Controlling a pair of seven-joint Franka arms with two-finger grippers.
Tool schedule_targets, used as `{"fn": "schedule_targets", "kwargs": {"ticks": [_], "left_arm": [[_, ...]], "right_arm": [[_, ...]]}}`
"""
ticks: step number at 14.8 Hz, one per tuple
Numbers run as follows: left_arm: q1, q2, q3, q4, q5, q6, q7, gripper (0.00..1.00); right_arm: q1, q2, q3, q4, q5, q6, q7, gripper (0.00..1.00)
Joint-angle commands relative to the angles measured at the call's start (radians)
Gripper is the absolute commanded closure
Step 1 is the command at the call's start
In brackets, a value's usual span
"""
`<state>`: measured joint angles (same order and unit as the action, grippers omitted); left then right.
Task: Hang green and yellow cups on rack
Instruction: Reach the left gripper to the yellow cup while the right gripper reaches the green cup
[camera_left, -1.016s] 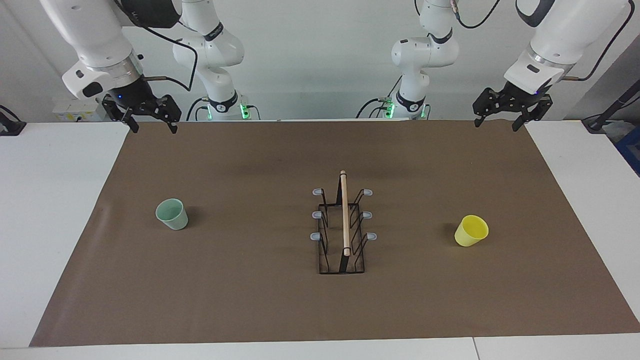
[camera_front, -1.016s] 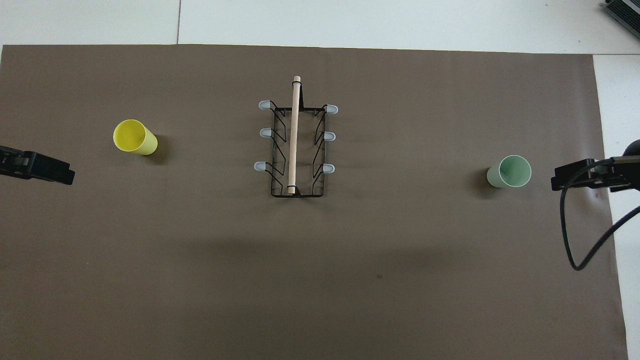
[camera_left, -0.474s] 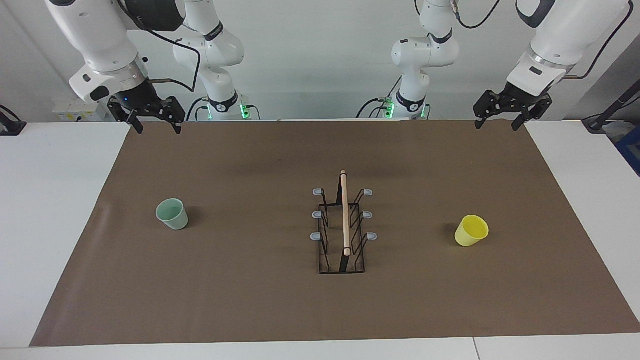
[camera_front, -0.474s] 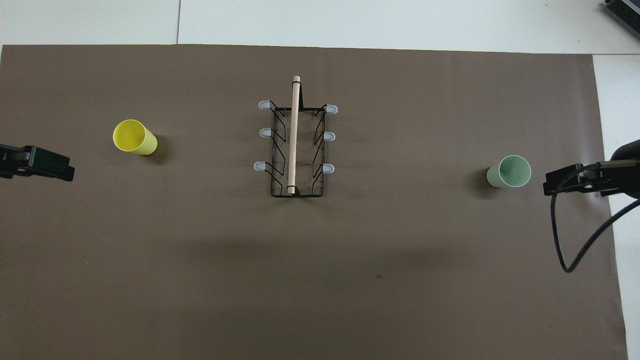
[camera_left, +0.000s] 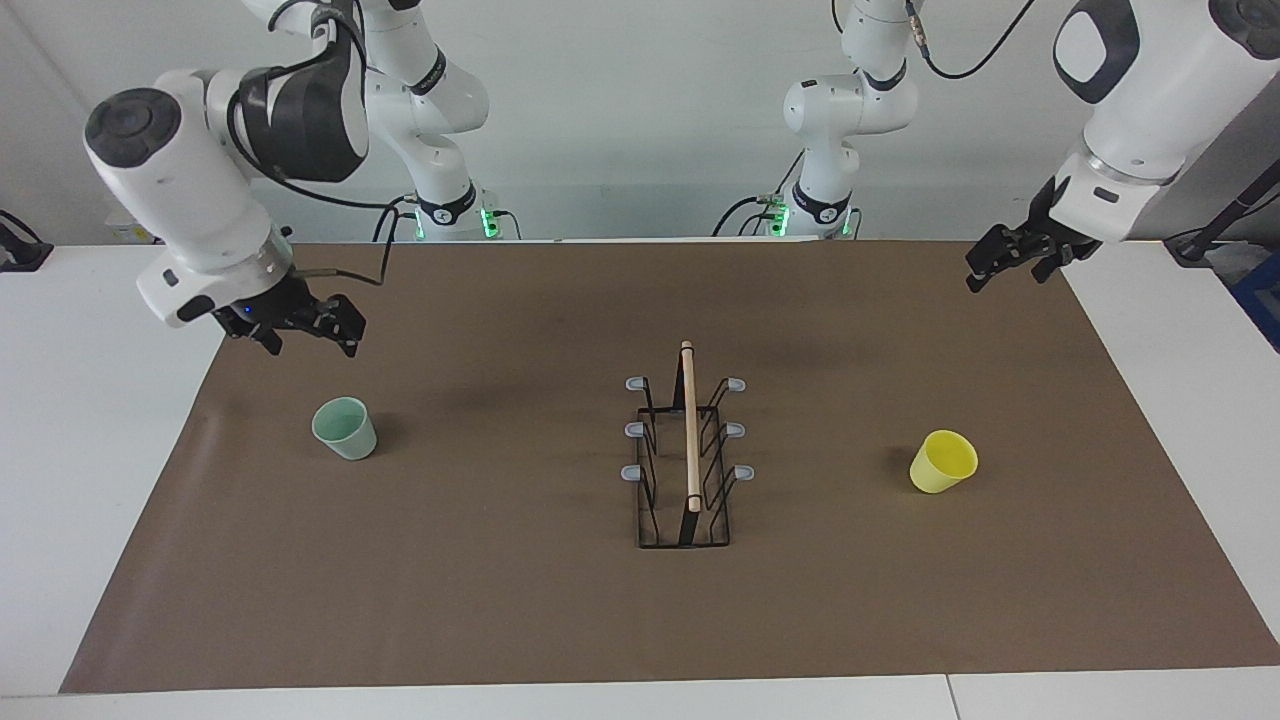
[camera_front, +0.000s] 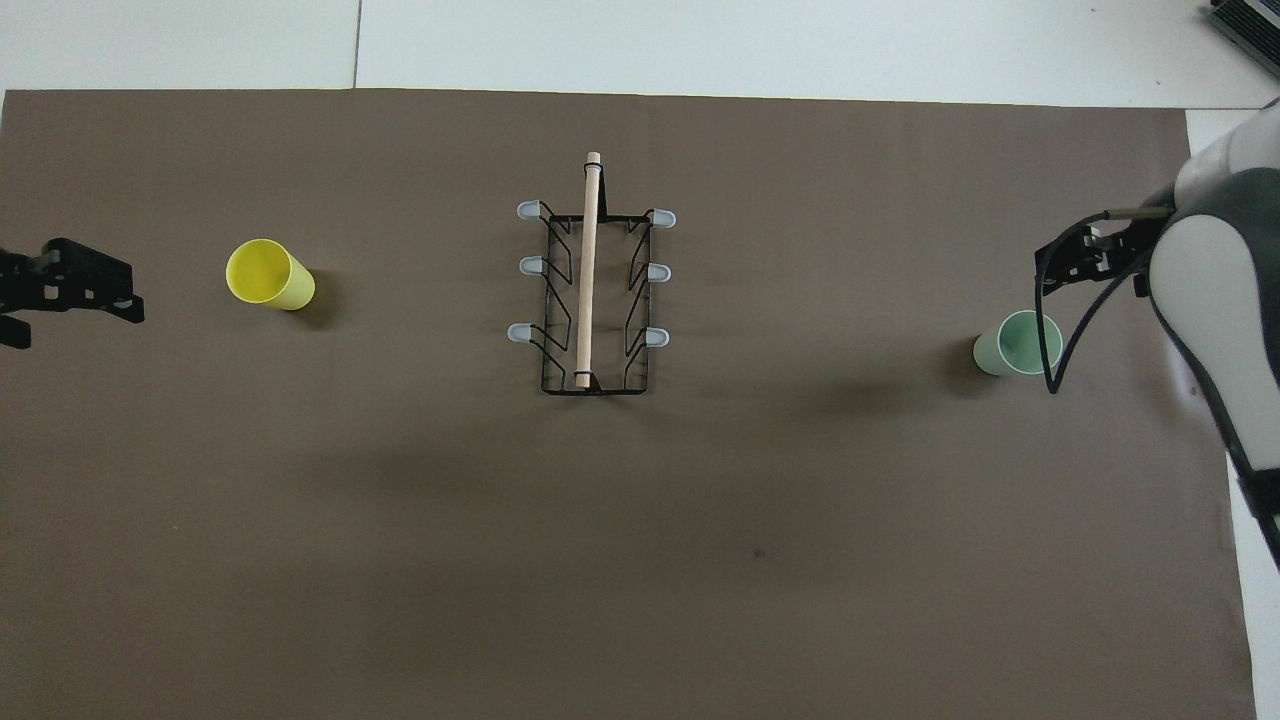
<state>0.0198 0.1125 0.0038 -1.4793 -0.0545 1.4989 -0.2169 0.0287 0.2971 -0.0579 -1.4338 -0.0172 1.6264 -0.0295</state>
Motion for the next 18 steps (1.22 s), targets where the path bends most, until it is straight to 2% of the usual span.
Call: {"fn": "schedule_targets", "kwargs": {"ticks": [1,3,5,7,9,11,14,16,18], "left_arm": [[0.015,0.136,0.042,0.155,-0.091,-0.015,-0.239,0.0],[0.016,0.194,0.054,0.186,-0.1,-0.003,-0.397,0.0],[0.016,0.251,0.055,0.241,-0.103,0.026,-0.609,0.0],[0.019,0.323,0.065,0.281,-0.122,0.04,-0.77,0.0],[0.063,0.427,0.065,0.361,-0.172,0.031,-0.901,0.0],[0.095,0.479,0.064,0.387,-0.22,0.044,-1.005,0.0],[0.12,0.521,0.059,0.387,-0.27,0.133,-1.136,0.0],[0.138,0.552,0.058,0.358,-0.32,0.211,-1.188,0.0],[0.155,0.539,0.059,0.294,-0.389,0.257,-1.193,0.0]], "right_arm": [[0.002,0.141,0.009,0.136,-0.01,-0.042,-0.156,0.0],[0.003,0.189,0.029,0.145,-0.071,-0.03,-0.249,0.0],[-0.001,0.23,0.091,0.145,-0.179,-0.022,-0.331,0.0],[0.022,0.281,0.15,0.145,-0.324,-0.022,-0.394,0.0],[0.066,0.298,0.185,0.124,-0.476,-0.022,-0.472,0.0],[0.094,0.284,0.187,0.031,-0.573,-0.022,-0.619,0.0],[0.148,0.237,0.188,-0.162,-0.763,-0.004,-0.731,0.0],[0.16,0.183,0.188,-0.307,-0.87,0.056,-0.802,0.0],[0.171,0.159,0.188,-0.411,-0.95,0.105,-0.811,0.0]]}}
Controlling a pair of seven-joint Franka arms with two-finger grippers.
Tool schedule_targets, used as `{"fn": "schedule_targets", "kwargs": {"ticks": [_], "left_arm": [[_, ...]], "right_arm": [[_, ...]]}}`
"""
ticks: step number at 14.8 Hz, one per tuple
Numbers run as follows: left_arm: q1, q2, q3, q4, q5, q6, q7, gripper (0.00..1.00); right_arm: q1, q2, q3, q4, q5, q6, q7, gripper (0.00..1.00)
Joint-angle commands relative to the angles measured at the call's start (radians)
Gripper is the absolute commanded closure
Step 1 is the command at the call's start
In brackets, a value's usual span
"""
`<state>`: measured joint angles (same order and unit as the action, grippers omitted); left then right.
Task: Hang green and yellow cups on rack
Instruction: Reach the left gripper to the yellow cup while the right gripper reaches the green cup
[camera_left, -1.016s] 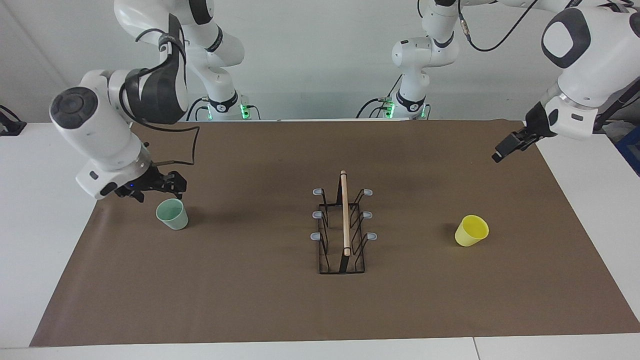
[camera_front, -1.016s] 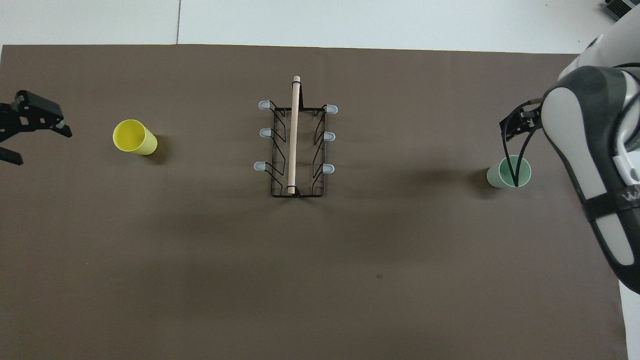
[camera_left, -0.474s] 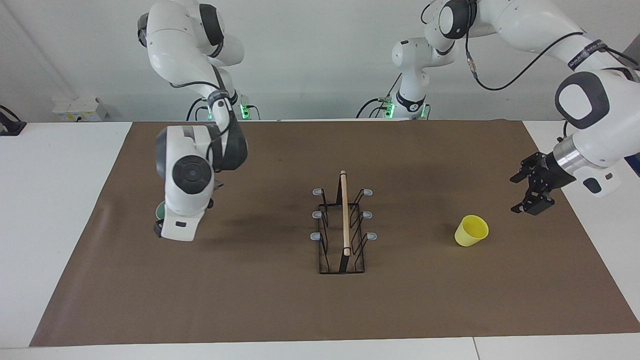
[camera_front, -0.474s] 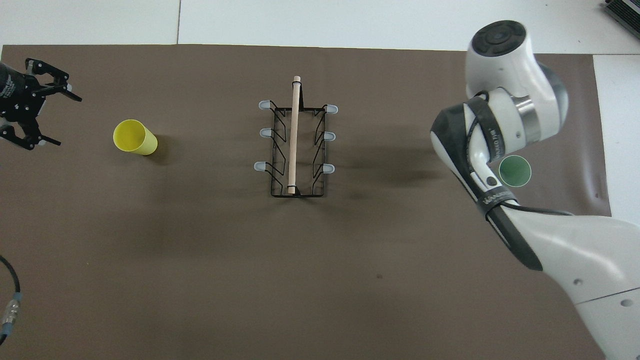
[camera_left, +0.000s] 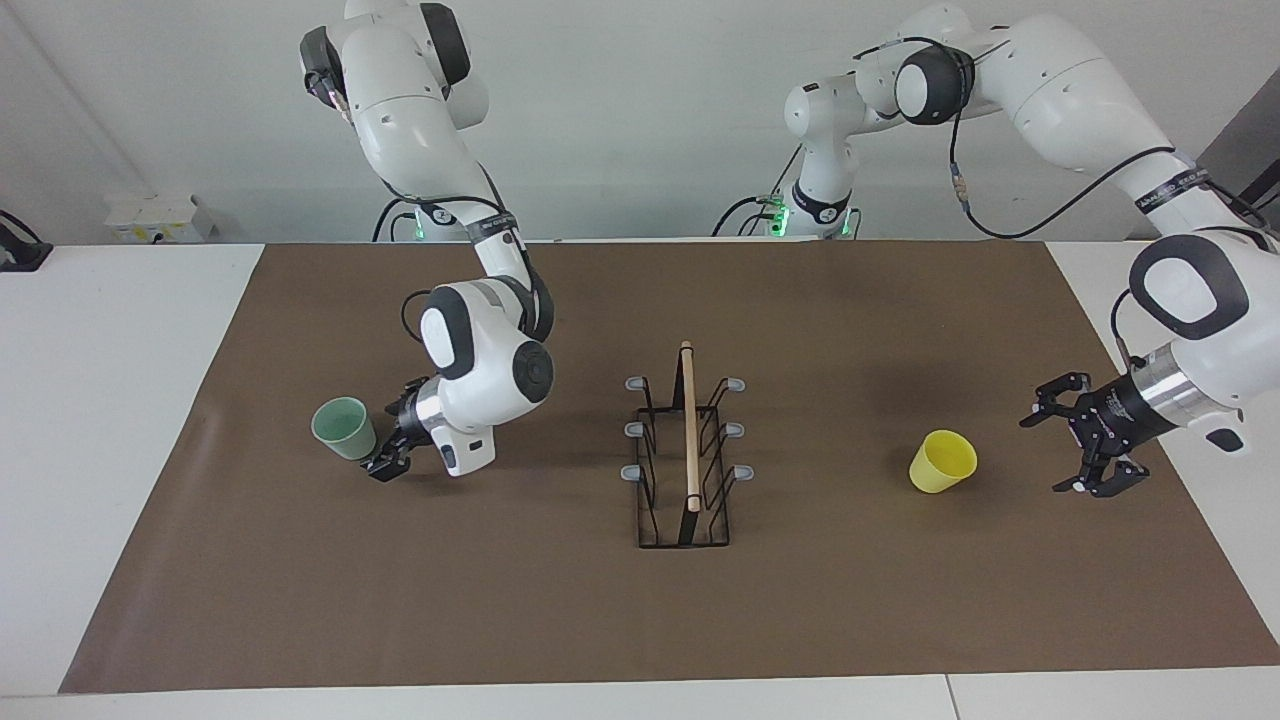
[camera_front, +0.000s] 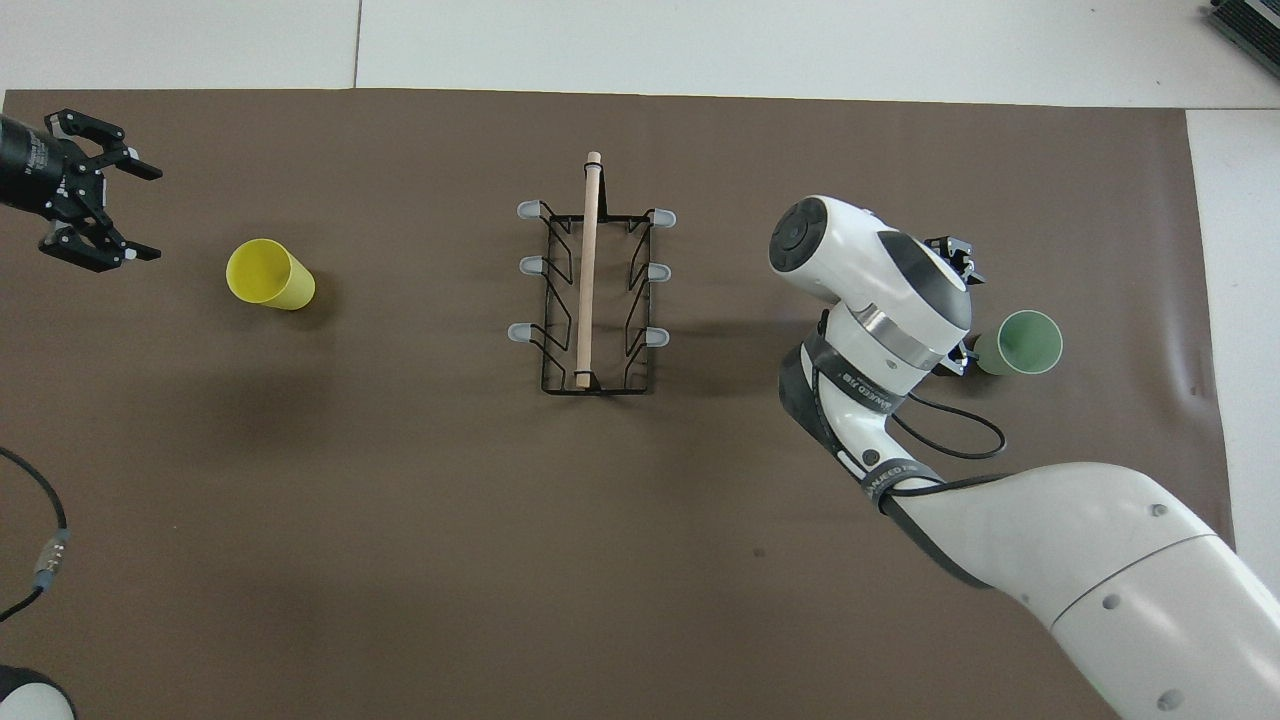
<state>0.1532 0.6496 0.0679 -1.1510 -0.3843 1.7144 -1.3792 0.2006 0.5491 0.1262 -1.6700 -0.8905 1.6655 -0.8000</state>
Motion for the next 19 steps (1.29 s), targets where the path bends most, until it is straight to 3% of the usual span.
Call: {"fn": "schedule_targets", "kwargs": {"ticks": [1,7,13,17,19], "left_arm": [[0.02,-0.008,-0.002,-0.064,-0.061,0.054,-0.037,0.0],[0.051,-0.171,-0.007,-0.478,-0.169,0.301,-0.021,0.0],[0.039,-0.251,-0.008,-0.702,-0.425,0.421,0.089,0.0],[0.022,-0.272,-0.019,-0.78,-0.551,0.503,0.205,0.0],[-0.035,-0.265,-0.02,-0.802,-0.702,0.627,0.274,0.0]], "right_arm": [[0.017,-0.092,0.004,-0.192,-0.112,0.069,-0.041,0.0],[0.022,-0.081,0.003,-0.27,-0.266,0.076,0.054,0.0],[0.034,-0.046,0.003,-0.303,-0.359,0.037,0.18,0.0],[0.028,-0.026,0.003,-0.304,-0.425,0.036,0.199,0.0],[0.026,-0.018,0.003,-0.307,-0.439,0.036,0.22,0.0]]}}
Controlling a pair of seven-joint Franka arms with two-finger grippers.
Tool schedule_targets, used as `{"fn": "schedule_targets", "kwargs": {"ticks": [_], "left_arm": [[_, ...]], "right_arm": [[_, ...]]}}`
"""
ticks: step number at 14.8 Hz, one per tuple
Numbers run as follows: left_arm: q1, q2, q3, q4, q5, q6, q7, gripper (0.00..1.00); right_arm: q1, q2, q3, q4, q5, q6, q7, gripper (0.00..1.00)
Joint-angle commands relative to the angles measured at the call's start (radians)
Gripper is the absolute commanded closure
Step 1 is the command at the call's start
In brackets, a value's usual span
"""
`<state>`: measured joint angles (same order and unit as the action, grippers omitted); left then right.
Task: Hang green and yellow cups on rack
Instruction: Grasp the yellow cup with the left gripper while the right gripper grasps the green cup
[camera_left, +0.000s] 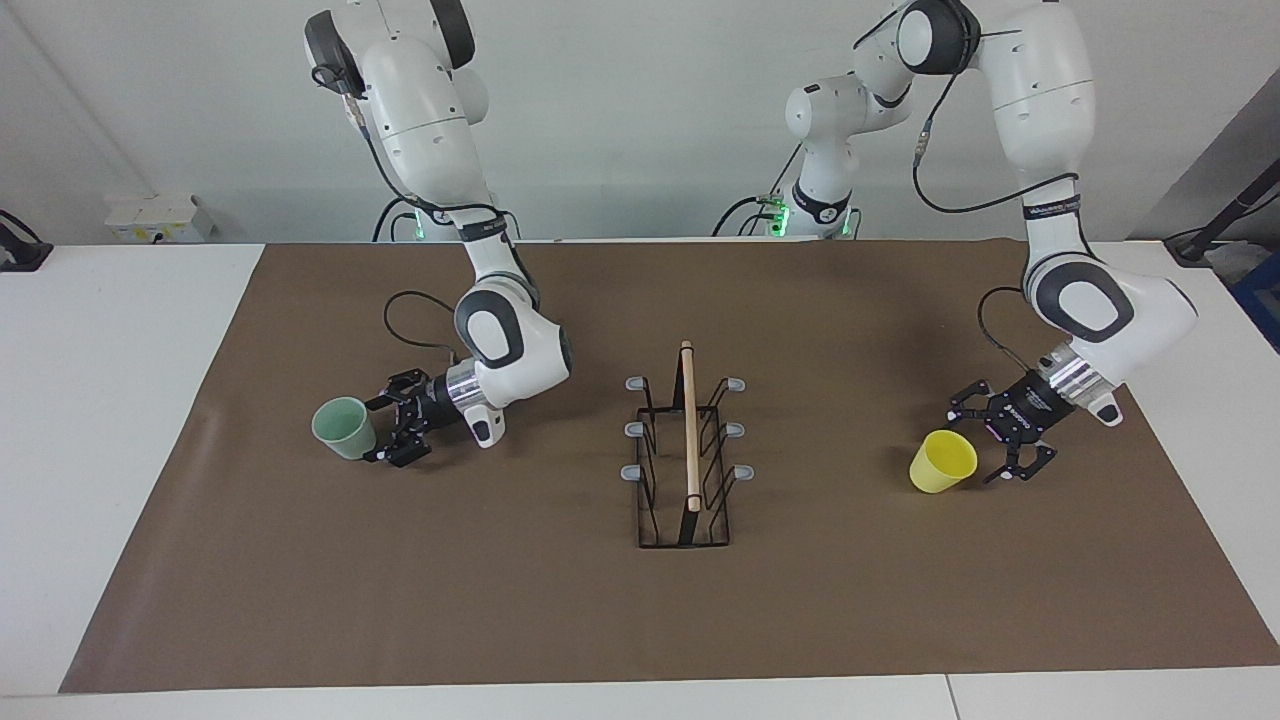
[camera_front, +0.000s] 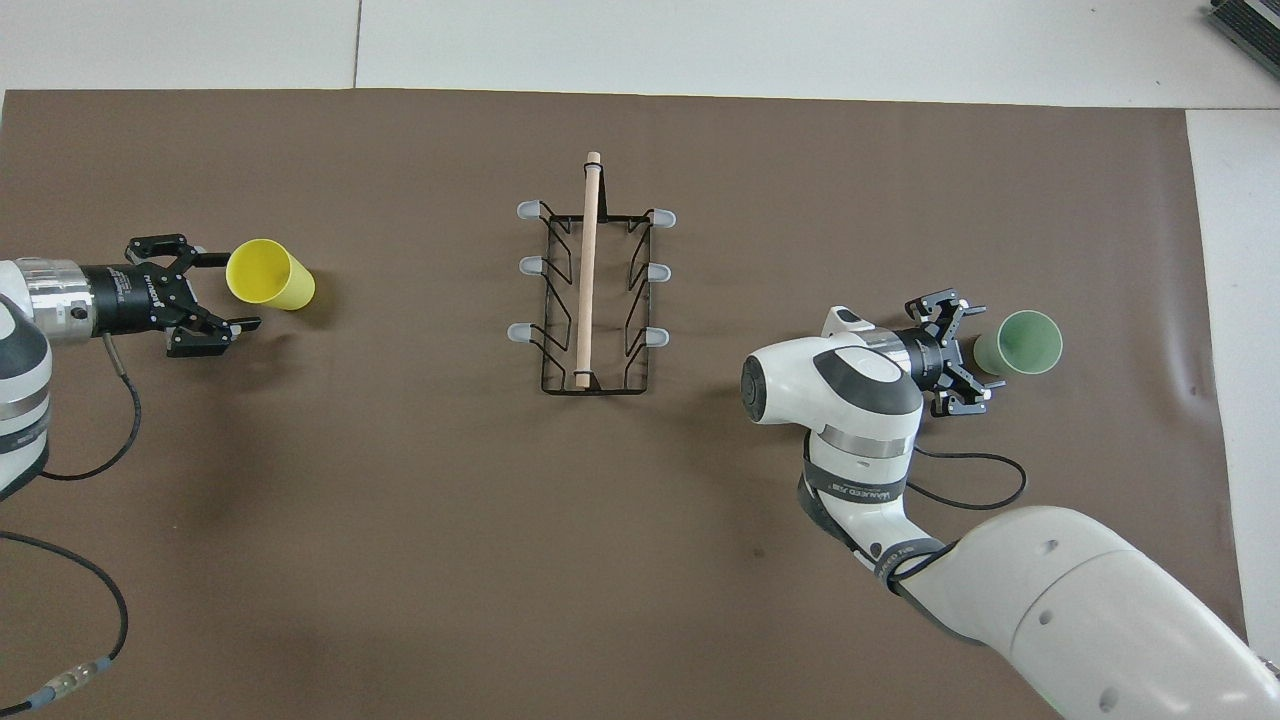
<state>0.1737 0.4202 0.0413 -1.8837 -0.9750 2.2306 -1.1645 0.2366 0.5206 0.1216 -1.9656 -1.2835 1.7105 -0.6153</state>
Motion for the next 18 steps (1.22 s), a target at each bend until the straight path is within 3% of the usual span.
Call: {"fn": "schedule_targets", "kwargs": {"ticks": [1,7,14,15,16,18], "left_arm": [[-0.072,-0.032,0.006,-0.074,-0.164,0.156,0.062,0.0],[-0.146,-0.026,0.006,-0.101,-0.304,0.254,0.069,0.0],[-0.18,-0.026,0.008,-0.095,-0.307,0.261,0.143,0.0],[-0.186,-0.026,0.008,-0.095,-0.307,0.261,0.146,0.1],[-0.187,-0.026,0.009,-0.092,-0.306,0.265,0.154,0.44],[-0.209,-0.026,0.009,-0.088,-0.306,0.288,0.175,0.82]], "right_arm": [[-0.016,0.015,0.006,-0.012,-0.06,-0.008,0.048,0.0],[-0.053,0.016,0.006,-0.013,-0.112,-0.002,0.078,0.0],[-0.076,0.016,0.006,-0.029,-0.138,0.004,0.106,0.03],[-0.082,0.016,0.007,-0.03,-0.151,0.004,0.106,0.05],[-0.083,0.016,0.007,-0.03,-0.152,0.004,0.106,0.14],[-0.083,0.016,0.007,-0.032,-0.152,0.004,0.106,0.28]]}}
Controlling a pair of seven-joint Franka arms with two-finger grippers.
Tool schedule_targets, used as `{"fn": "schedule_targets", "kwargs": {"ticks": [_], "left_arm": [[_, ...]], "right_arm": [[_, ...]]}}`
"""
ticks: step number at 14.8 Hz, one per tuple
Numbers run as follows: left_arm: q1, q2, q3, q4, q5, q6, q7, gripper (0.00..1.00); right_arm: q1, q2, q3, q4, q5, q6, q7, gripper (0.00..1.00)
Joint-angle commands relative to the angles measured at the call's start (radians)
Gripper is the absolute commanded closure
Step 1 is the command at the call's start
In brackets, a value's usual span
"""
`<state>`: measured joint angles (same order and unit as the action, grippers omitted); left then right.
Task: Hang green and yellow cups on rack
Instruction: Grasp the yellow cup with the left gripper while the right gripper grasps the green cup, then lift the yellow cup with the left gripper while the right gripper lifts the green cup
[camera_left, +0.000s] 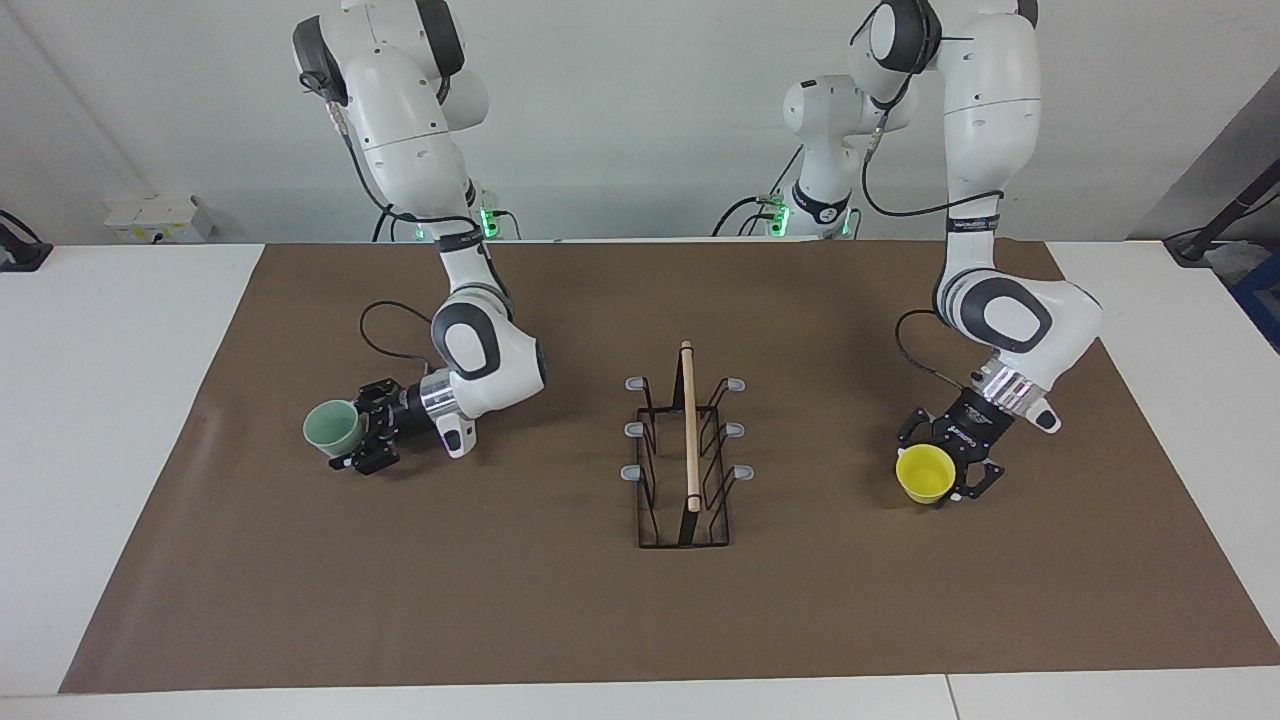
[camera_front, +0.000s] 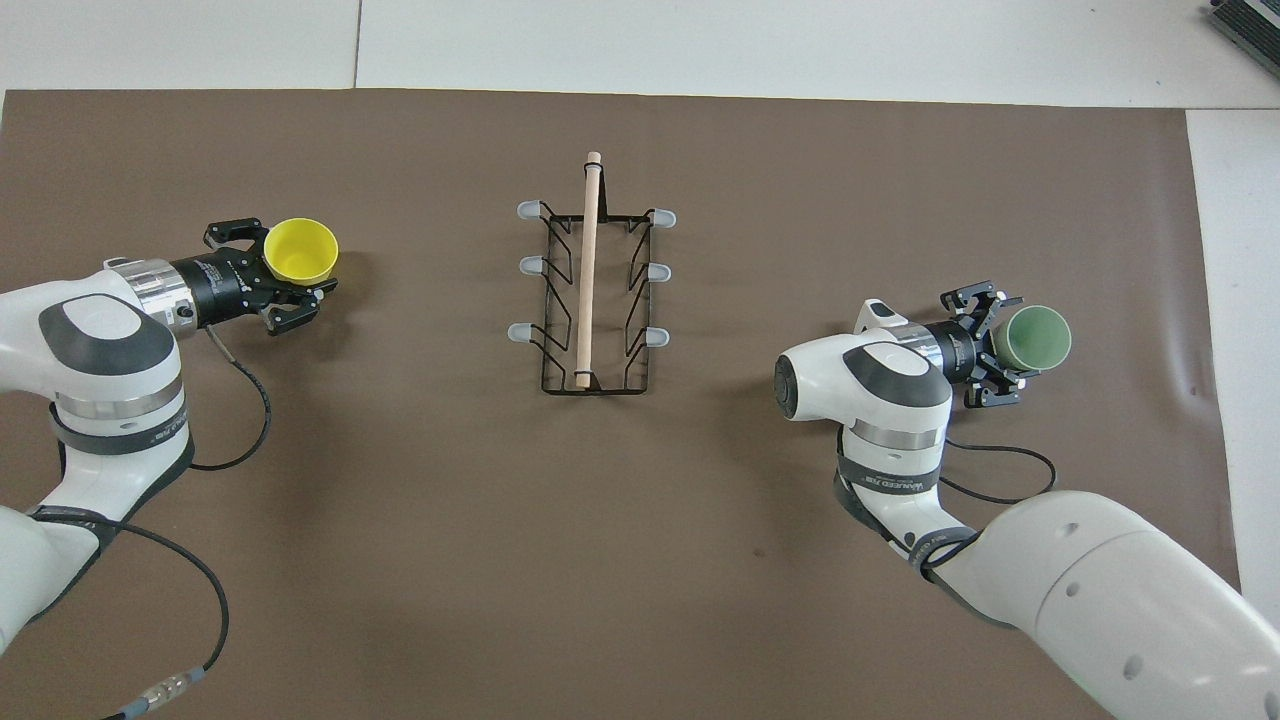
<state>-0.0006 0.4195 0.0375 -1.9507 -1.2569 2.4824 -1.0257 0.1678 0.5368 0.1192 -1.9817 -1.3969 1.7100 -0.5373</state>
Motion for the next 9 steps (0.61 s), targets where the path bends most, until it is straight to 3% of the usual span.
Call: {"fn": "schedule_targets", "kwargs": {"ticks": [1,2,3,5,9], "left_arm": [[-0.051,-0.027,0.016,-0.016,-0.016,0.07,0.039,1.0],[-0.077,-0.03,0.018,-0.008,-0.009,0.119,0.052,1.0],[-0.106,-0.036,0.019,-0.002,-0.003,0.182,0.088,1.0],[-0.157,-0.056,0.021,-0.005,-0.001,0.324,0.118,1.0],[-0.222,-0.102,0.021,-0.008,0.001,0.524,0.119,1.0]], "right_arm": [[-0.016,0.0,0.01,-0.014,-0.039,0.01,0.028,0.39],[-0.016,0.0,0.01,-0.017,-0.039,0.017,0.027,0.94],[-0.017,0.0,0.01,-0.02,-0.036,0.016,0.037,1.0],[-0.011,-0.001,0.01,-0.008,-0.017,0.01,0.08,1.0],[0.001,-0.035,0.023,0.118,0.201,0.02,0.076,1.0]]}}
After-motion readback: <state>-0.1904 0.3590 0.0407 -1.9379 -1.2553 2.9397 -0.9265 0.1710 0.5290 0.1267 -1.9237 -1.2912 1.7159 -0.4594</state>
